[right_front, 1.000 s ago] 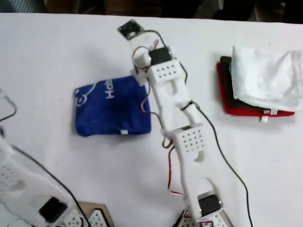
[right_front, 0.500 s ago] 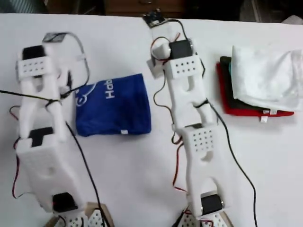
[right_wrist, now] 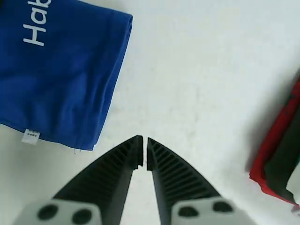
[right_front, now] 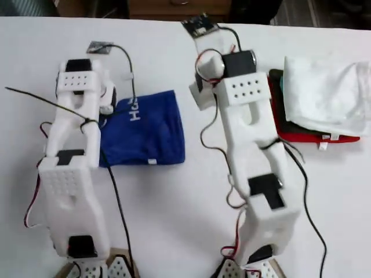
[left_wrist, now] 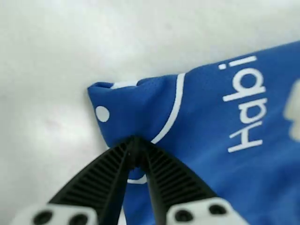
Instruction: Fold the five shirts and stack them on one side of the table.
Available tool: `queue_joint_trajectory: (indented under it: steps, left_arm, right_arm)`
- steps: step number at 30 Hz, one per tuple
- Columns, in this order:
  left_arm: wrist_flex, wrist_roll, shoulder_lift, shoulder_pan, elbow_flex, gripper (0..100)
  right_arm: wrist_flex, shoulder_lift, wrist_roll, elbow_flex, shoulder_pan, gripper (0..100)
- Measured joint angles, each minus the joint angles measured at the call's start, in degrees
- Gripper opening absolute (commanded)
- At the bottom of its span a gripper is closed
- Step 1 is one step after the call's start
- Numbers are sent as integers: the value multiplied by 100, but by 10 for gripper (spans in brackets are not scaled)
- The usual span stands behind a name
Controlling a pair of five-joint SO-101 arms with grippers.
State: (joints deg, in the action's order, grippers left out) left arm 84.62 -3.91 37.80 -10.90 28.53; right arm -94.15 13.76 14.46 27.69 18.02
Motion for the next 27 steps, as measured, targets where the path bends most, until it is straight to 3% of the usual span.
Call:
queue_joint_trajectory:
  steps: [7,12,27]
  left_arm:
    - [0,18,703,-677,607,27]
    - [149,18,1099,-844,1116,27]
    - [1582,18,1204,-404,3086,27]
  right_arm:
    - [1618,-1240,0,-3182,97,22]
    - [2593,-2013,0,-4677,651,22]
    - [3147,-1679,-9,-4413,1451,22]
